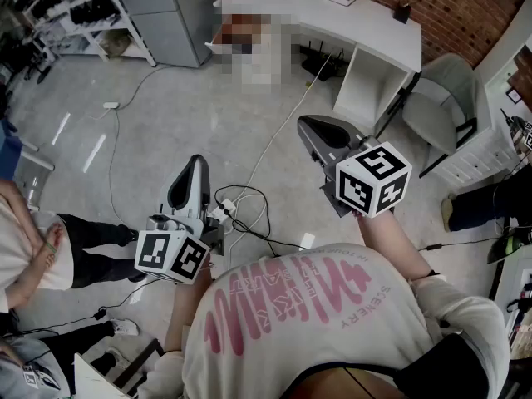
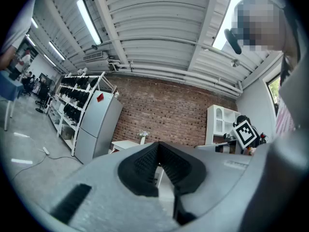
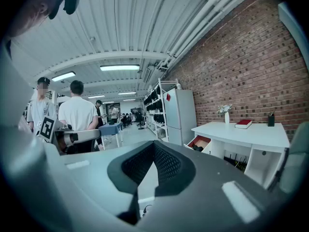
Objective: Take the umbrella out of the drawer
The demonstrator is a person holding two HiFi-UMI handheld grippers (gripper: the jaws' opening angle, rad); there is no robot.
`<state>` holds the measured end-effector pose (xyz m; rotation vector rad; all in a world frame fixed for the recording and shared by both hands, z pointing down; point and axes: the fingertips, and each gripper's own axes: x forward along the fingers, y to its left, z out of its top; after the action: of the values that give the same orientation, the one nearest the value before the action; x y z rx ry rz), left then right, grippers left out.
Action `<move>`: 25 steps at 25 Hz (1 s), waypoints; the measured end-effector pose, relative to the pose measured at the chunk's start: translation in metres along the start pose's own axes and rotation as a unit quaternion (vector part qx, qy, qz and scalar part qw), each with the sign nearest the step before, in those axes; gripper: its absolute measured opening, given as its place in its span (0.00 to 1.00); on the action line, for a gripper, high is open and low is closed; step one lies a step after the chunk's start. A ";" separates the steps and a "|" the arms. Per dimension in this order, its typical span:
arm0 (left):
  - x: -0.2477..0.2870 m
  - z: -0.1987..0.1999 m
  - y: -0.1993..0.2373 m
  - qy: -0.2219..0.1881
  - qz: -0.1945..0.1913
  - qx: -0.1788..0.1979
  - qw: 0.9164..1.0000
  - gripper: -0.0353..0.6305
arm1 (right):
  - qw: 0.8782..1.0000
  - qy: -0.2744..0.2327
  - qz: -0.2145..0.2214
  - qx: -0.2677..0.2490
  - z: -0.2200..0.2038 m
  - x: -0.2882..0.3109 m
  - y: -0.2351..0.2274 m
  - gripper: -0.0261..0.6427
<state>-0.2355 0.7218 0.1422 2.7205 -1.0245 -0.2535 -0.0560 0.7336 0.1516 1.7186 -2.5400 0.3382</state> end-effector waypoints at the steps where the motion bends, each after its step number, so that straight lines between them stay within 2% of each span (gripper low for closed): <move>1: -0.002 0.003 0.001 -0.001 0.000 -0.001 1.000 0.06 | 1.000 -0.002 -0.001 0.000 0.001 0.000 0.002 0.06; 9: -0.018 0.017 0.021 -0.005 -0.007 0.005 1.000 0.06 | 1.000 -0.019 -0.011 -0.006 0.007 0.014 0.021 0.06; 16: -0.038 -0.013 0.052 0.017 0.003 -0.022 1.000 0.06 | 0.999 0.005 -0.005 0.034 -0.038 0.037 0.044 0.06; 21: -0.035 -0.026 0.066 0.020 0.013 -0.045 0.999 0.06 | 0.999 0.025 0.002 0.046 -0.049 0.055 0.038 0.06; 25: -0.022 -0.032 0.087 0.031 0.025 -0.045 0.998 0.06 | 0.999 0.038 0.008 0.036 -0.053 0.082 0.031 0.06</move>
<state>-0.2982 0.6775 0.1977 2.6010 -1.0368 -0.2014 -0.1191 0.6816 0.2128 1.6758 -2.5191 0.4902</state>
